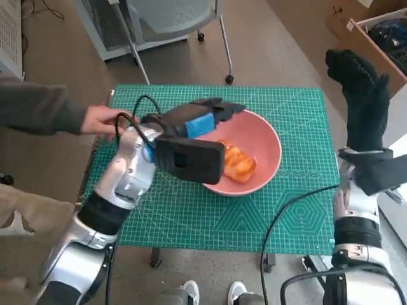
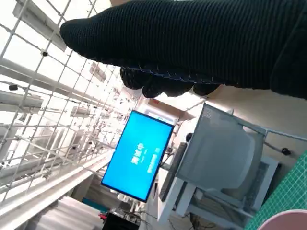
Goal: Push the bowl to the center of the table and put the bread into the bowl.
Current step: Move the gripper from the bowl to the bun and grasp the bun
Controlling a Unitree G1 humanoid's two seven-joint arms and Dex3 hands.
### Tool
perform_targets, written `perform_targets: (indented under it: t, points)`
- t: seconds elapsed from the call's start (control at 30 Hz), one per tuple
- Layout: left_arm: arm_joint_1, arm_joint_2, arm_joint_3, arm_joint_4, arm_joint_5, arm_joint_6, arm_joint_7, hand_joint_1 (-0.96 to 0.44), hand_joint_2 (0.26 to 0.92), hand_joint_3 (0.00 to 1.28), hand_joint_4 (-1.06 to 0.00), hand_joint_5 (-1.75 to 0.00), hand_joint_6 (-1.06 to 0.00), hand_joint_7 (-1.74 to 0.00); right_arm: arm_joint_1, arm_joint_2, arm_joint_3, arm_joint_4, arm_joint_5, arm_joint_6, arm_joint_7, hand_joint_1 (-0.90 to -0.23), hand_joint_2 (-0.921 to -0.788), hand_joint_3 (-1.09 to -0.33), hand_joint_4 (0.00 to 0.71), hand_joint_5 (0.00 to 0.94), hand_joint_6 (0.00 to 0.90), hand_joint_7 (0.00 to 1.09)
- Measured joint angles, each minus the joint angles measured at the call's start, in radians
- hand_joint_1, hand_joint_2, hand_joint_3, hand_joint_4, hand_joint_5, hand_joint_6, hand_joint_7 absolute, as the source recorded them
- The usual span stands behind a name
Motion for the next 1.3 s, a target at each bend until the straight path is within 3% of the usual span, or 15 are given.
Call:
perform_targets:
  t: [0.17, 0.47, 0.97, 1.3]
  points:
    - [0.050, 0.071, 0.077, -0.117, -0.032, -0.003, -0.020, -0.69, 0.781, 0.02, 0.00, 0.00, -0.02, -0.15, 0.000, 0.002, 0.000, 0.001, 0.001, 0.001, 0.000, -0.687, -0.921, -0.897, 0.178, 0.007, 0.252, 0.07]
    - [0.104, 0.190, 0.218, -0.290, -0.052, 0.071, -0.045, -0.46, 0.733, 0.00, 0.00, 0.00, -0.10, -0.08, 0.000, 0.001, -0.001, 0.007, 0.001, 0.003, 0.000, -0.692, -0.921, -0.890, 0.182, 0.006, 0.255, 0.08]
    - [0.191, 0.244, 0.257, -0.425, 0.001, 0.243, -0.060, -0.30, 0.696, 0.00, 0.00, 0.00, -0.14, -0.04, -0.016, 0.013, -0.001, 0.034, 0.010, 0.002, 0.037, -0.653, -0.921, -0.891, 0.196, 0.010, 0.251, 0.09]
    - [0.248, 0.295, 0.271, -0.435, 0.001, 0.292, -0.092, -0.22, 0.699, 0.00, 0.00, 0.00, -0.15, -0.03, -0.024, 0.015, -0.003, 0.058, 0.008, -0.007, 0.040, -0.646, -0.921, -0.893, 0.203, 0.010, 0.249, 0.10]
